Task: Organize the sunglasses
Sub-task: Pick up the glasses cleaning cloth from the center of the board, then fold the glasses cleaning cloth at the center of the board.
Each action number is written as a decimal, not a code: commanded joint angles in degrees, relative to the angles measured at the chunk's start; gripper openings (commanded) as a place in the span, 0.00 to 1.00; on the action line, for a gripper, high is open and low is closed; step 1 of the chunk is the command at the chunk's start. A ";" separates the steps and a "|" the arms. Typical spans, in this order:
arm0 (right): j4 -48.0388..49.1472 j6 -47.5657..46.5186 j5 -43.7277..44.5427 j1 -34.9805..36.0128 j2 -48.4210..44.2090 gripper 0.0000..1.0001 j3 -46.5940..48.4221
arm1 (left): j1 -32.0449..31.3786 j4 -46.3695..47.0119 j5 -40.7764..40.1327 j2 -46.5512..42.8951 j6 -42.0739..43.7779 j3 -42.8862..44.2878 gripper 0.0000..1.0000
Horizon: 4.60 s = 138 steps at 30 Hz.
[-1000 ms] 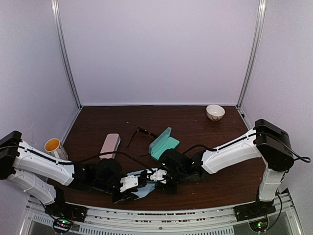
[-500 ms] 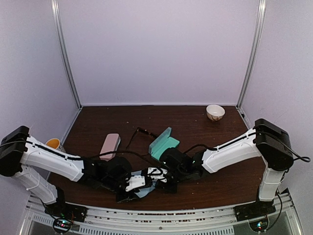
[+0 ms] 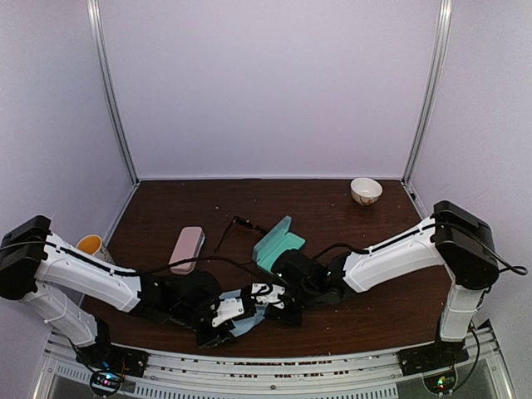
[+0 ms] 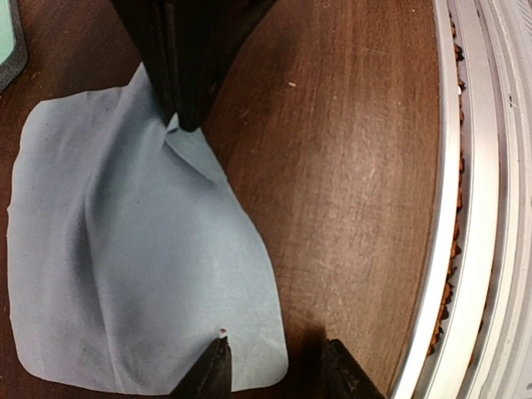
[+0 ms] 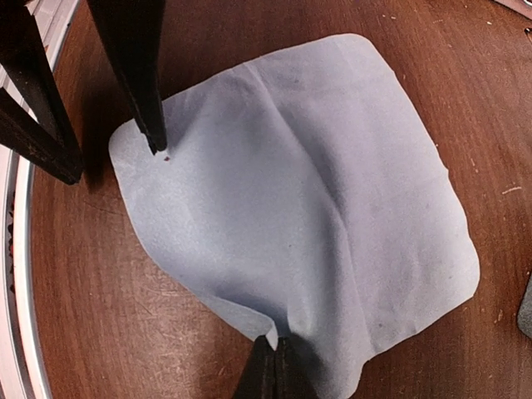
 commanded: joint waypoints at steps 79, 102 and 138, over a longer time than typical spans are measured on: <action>-10.81 3.19 -2.78 -2.53 -4.69 0.00 -0.37 | 0.25 1.14 -0.62 -4.90 -3.84 0.54 0.00; -13.78 3.07 -5.99 -6.23 -5.58 0.00 4.17 | 7.78 5.03 5.43 -1.35 -6.16 -0.25 0.00; -15.19 3.77 -7.34 -9.13 -1.00 0.00 9.44 | 16.13 1.86 11.49 1.36 -5.22 2.63 0.00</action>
